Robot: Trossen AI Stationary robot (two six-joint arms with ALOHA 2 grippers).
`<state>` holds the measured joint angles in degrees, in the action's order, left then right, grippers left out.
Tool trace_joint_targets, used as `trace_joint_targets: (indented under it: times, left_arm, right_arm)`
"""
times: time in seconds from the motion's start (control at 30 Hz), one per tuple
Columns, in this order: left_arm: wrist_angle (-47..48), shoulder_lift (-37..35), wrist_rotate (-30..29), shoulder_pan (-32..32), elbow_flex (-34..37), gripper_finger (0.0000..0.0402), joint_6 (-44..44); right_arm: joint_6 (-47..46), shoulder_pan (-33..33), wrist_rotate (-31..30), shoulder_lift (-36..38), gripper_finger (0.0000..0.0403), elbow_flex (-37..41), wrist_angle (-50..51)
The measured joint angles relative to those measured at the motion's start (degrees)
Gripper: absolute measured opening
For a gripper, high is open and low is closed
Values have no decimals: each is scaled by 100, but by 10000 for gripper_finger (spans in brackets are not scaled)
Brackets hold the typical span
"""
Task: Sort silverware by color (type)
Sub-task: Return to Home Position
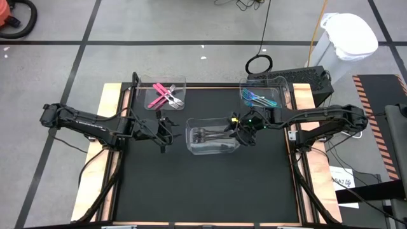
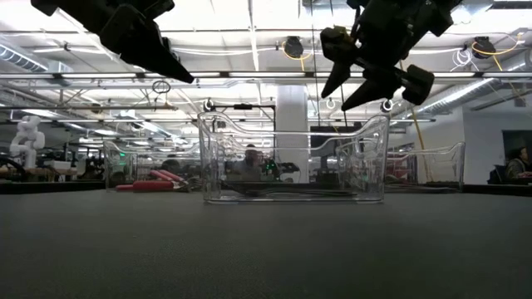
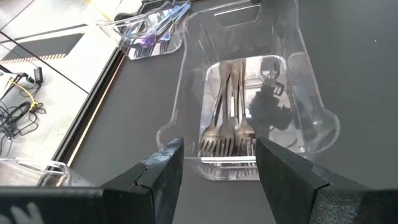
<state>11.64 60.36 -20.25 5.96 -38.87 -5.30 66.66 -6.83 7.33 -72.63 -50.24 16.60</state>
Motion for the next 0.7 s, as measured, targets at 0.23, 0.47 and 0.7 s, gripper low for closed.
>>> trace_joint_targets:
  times: [0.23, 0.47, 0.7]
  left_arm:
    - [-1, 0, 0, 0, 0, 201, -4]
    - [-3, 0, 0, 0, 0, 201, -13]
    - [-122, 0, 8, 0, 0, 201, -113]
  right_arm:
    - [-7, 0, -2, 36, 172, 0, -14]
    - [-646, 1, -50, 34, 171, 0, -17]
    - [-772, 5, -308, 34, 135, 0, -143]
